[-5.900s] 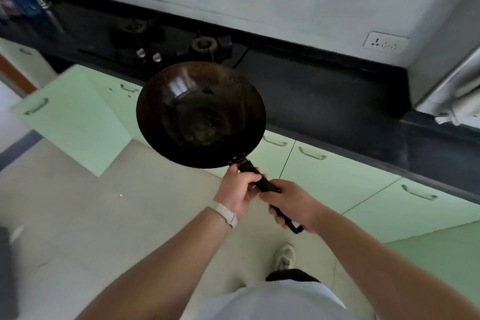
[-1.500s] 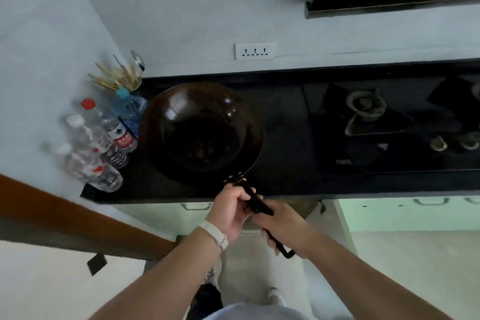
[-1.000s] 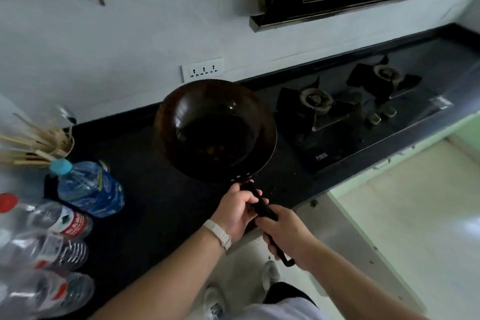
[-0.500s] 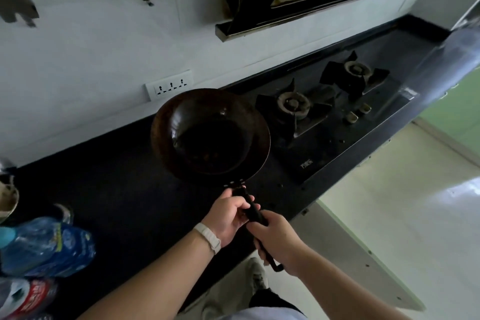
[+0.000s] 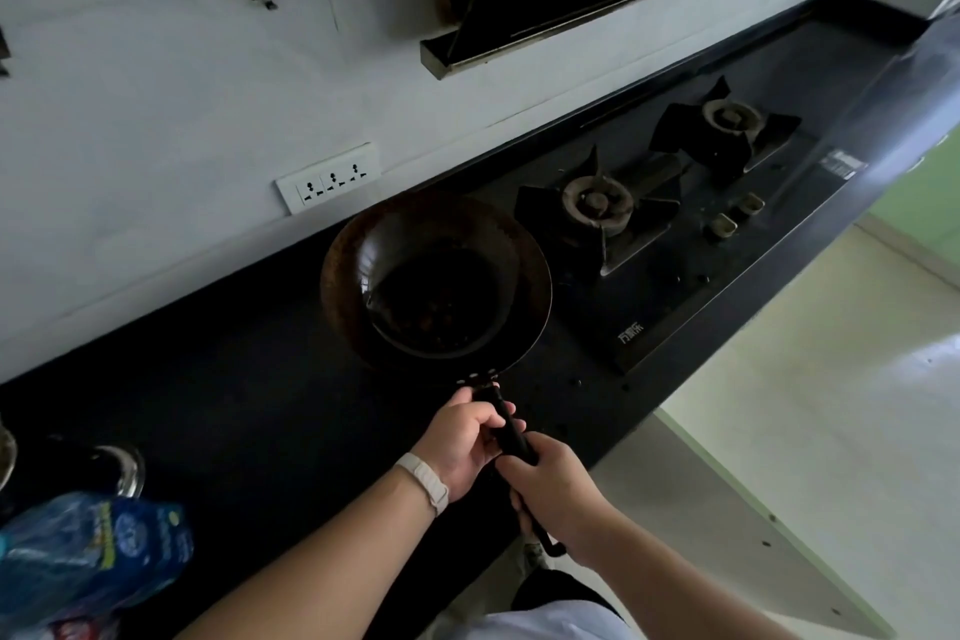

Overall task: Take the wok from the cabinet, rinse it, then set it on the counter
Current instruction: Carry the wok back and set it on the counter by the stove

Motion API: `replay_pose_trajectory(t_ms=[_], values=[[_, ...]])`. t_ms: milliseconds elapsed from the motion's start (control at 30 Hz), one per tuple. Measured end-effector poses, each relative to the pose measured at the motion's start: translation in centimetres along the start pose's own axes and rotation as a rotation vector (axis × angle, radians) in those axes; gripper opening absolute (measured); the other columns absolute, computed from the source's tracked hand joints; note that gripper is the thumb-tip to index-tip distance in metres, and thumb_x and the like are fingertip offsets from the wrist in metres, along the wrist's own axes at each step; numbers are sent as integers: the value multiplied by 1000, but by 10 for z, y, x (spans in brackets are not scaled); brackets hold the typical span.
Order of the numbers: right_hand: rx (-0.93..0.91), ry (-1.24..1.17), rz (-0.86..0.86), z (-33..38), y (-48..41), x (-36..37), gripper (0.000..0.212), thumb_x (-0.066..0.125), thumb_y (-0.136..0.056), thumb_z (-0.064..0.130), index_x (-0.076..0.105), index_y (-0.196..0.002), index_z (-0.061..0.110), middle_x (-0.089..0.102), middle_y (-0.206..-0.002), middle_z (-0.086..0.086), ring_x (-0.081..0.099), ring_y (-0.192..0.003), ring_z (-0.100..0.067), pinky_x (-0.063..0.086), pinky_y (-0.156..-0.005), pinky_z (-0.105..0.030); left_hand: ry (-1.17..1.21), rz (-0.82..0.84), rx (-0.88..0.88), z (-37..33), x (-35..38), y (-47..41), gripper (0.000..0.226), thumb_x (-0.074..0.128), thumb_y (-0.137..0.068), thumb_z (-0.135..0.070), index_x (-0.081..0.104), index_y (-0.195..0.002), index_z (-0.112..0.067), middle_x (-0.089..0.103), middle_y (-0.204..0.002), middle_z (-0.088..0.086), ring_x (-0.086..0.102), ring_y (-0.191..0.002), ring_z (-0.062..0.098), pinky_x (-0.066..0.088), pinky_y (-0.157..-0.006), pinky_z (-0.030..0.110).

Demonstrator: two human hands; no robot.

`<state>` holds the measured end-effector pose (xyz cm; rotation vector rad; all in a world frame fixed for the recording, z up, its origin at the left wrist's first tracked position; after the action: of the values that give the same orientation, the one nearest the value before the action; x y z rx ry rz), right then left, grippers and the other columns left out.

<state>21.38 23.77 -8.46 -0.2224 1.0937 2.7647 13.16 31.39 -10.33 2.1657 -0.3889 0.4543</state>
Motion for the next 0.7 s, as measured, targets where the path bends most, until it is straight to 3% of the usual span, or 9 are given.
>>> replay_pose_trajectory(t_ms=[333, 533, 700], values=[[24, -24, -21, -8, -5, 12, 8, 57, -94, 16, 63, -99, 14, 56, -54, -1, 51, -41, -17, 43, -41, -29, 2, 10, -46, 4, -13, -9, 44, 37, -84, 13, 52, -121, -4, 58, -102, 17, 64, -89, 31, 55, -76, 37], [20, 19, -10, -1, -3, 23, 10, 58, -97, 23, 60, -104, 17, 58, -60, -2, 55, -44, -16, 46, -42, -29, 7, -23, -69, 0, -23, -5, 56, 36, -85, 11, 41, -139, -3, 62, -104, 17, 66, -87, 30, 56, -73, 36], [32, 53, 39, 5, -4, 36, 27, 55, -100, 31, 53, -123, 16, 65, -66, -1, 62, -48, -15, 51, -47, -29, -29, -20, -42, -9, -25, 1, 62, 41, -87, 8, 35, -146, -8, 65, -105, 15, 67, -88, 28, 56, -77, 38]])
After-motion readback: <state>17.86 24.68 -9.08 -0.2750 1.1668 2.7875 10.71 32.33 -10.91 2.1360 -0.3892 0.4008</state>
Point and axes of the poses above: each hand's wrist, its own y-axis away from the middle knuckle, its own x-axis out of the palm, z = x × y, the point moved 9 cm from there along -y, towards the middle knuckle
